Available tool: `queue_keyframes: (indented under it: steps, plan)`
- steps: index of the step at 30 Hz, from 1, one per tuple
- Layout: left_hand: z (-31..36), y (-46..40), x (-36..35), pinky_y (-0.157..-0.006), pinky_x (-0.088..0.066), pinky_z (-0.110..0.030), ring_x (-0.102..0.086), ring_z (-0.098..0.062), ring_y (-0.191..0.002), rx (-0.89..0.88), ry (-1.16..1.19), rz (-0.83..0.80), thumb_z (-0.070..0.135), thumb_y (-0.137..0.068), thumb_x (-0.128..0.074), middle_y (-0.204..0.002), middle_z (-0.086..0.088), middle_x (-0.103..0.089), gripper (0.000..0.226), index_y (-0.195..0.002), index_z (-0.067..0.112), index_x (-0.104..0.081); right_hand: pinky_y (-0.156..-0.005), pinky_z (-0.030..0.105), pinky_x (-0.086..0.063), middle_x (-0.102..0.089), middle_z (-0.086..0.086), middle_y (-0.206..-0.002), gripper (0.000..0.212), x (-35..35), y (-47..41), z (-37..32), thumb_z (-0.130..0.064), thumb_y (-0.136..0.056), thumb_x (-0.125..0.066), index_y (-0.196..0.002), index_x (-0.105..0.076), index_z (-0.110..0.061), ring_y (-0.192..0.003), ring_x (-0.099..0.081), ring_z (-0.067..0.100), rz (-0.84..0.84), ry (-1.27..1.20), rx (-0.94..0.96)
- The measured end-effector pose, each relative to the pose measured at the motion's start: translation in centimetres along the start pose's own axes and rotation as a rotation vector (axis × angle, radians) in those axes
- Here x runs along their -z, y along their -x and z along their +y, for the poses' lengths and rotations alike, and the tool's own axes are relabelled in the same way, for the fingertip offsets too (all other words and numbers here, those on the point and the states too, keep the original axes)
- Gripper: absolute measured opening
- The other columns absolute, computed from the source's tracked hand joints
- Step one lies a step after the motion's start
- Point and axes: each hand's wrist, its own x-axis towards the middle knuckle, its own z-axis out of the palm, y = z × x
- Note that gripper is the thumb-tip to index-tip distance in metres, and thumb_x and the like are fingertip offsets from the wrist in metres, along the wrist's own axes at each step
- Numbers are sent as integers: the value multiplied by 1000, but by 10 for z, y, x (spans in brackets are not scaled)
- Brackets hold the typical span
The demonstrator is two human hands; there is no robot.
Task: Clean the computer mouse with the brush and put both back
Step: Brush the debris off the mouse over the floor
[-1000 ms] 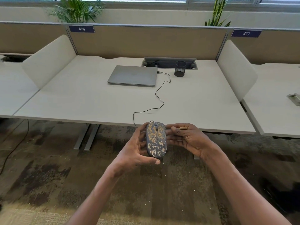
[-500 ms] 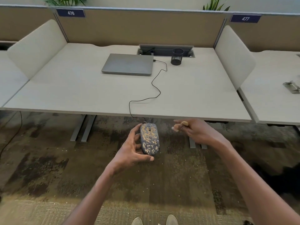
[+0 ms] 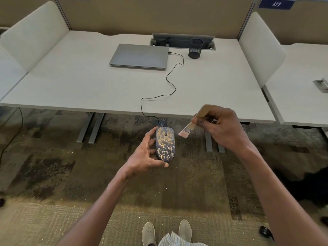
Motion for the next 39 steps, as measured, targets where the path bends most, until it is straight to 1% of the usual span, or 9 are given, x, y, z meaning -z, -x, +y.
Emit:
queue_keyframes:
  steps: [3, 5, 8, 12, 16, 25, 30, 36, 39]
  plan:
    - [1, 2, -4, -91, -60, -34, -65, -12, -123, -10, -13, -9, -13, -64, -88, -147, 0, -48, 121, -146, 51, -25, -83, 43, -63, -78, -3, -90, 4, -3, 2, -3, -22, -90, -77, -94, -77, -23, -84, -74, 18, 33, -51, -6]
    - [3, 4, -6, -94, -59, -38, -64, -14, -125, -14, -17, -15, -11, -64, -89, -148, -1, -49, 121, -146, 51, -25, -79, 42, -65, -78, -2, -87, 9, -4, 3, -4, -16, -90, -77, -98, -75, -13, -81, -77, 18, 58, -89, -19]
    - [6, 6, -11, -99, -56, -48, -63, -19, -127, -17, -10, -24, -8, -62, -90, -150, -4, -48, 121, -145, 52, -26, -71, 33, -66, -78, 3, -86, 24, -8, 3, -6, -11, -89, -78, -106, -61, -5, -76, -79, 17, 92, -135, -36]
    - [8, 7, -15, -99, -56, -51, -64, -22, -126, -20, -6, -40, -11, -63, -89, -151, -7, -48, 124, -150, 48, -24, -67, 25, -64, -78, 4, -84, 43, -13, 0, -8, -9, -89, -78, -119, -50, -17, -71, -79, 14, 126, -150, -48]
    - [9, 6, -17, -100, -55, -54, -64, -24, -126, -18, -20, -46, -7, -62, -91, -151, -8, -48, 127, -154, 46, -22, -70, 29, -66, -77, 3, -84, 54, -16, -5, -5, -10, -89, -78, -132, -47, -17, -70, -78, 14, 141, -111, -47]
    - [8, 6, -17, -97, -57, -52, -65, -25, -124, -30, -25, -63, -5, -61, -91, -149, -8, -50, 126, -153, 47, -22, -68, 30, -66, -77, 7, -82, 53, -16, -17, 3, -8, -89, -78, -133, -50, -17, -66, -76, 11, 169, -9, -50]
    - [6, 3, -14, -98, -57, -53, -66, -25, -124, -23, -30, -57, -6, -63, -90, -150, -10, -49, 127, -155, 45, -19, -67, 22, -63, -76, 4, -80, 51, -13, -24, 3, -10, -90, -78, -133, -49, -14, -63, -75, 6, 252, 28, -21]
    - [11, -2, -12, -100, -55, -54, -64, -25, -126, -22, -31, -71, -1, -61, -91, -151, -8, -49, 127, -155, 43, -18, -66, 17, -62, -75, -1, -80, 58, -17, -35, -2, -8, -89, -78, -139, -49, -13, -65, -75, 5, 165, -9, 13]
    - [13, -5, -13, -99, -56, -51, -65, -24, -125, -27, -36, -92, -1, -61, -91, -150, -6, -50, 126, -154, 45, -19, -70, 25, -64, -76, 4, -80, 58, -21, -40, -4, -8, -89, -78, -139, -49, -15, -65, -75, 7, 133, 39, 19]
